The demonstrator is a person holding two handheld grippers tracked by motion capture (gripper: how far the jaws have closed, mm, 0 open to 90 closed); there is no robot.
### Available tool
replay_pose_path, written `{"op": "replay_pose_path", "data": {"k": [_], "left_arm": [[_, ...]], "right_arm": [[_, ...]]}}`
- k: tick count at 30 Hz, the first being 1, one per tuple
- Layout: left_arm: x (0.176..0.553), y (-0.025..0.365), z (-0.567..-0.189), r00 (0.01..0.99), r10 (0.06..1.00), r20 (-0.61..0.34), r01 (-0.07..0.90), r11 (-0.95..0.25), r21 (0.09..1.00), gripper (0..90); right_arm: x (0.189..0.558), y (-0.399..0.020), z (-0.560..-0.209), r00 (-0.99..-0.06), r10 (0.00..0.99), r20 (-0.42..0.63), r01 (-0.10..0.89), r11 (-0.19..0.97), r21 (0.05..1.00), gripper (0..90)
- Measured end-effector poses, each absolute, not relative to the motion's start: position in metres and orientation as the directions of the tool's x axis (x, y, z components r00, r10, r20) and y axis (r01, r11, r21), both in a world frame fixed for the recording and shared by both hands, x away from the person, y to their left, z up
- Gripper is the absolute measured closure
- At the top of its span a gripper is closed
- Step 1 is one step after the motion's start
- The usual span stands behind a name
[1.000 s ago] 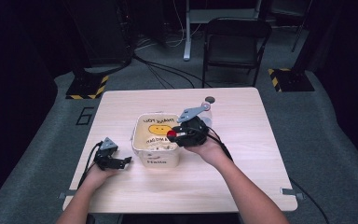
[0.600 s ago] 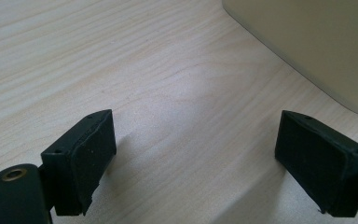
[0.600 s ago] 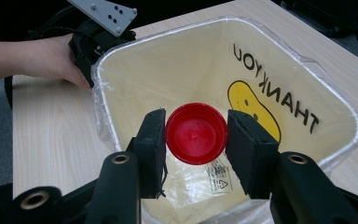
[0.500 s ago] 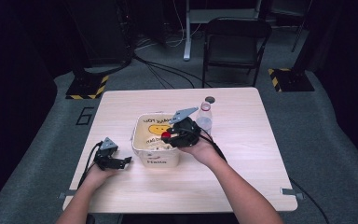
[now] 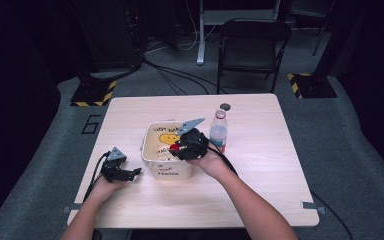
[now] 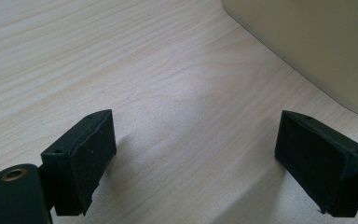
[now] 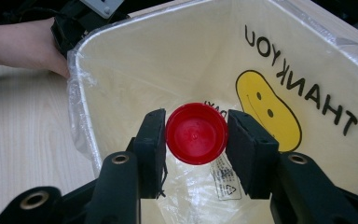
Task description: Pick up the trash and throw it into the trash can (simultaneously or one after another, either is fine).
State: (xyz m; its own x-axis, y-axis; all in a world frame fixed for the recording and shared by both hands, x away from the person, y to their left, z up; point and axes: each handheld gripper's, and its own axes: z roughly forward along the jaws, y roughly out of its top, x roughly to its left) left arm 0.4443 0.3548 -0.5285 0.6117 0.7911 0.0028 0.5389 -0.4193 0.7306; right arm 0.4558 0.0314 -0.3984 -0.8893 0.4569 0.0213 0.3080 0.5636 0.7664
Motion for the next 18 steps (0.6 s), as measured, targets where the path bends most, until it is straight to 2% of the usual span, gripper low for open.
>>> {"op": "replay_pose_path", "data": {"k": [18], "left_arm": [[0.444,0.355,-0.529,0.612,0.791,0.003,0.539,-0.419,0.731,12.1]], "right_arm": [[0.461,0.039,-0.411,-0.888,0.460,0.022,0.328,0.598,0.731,54.3]]}}
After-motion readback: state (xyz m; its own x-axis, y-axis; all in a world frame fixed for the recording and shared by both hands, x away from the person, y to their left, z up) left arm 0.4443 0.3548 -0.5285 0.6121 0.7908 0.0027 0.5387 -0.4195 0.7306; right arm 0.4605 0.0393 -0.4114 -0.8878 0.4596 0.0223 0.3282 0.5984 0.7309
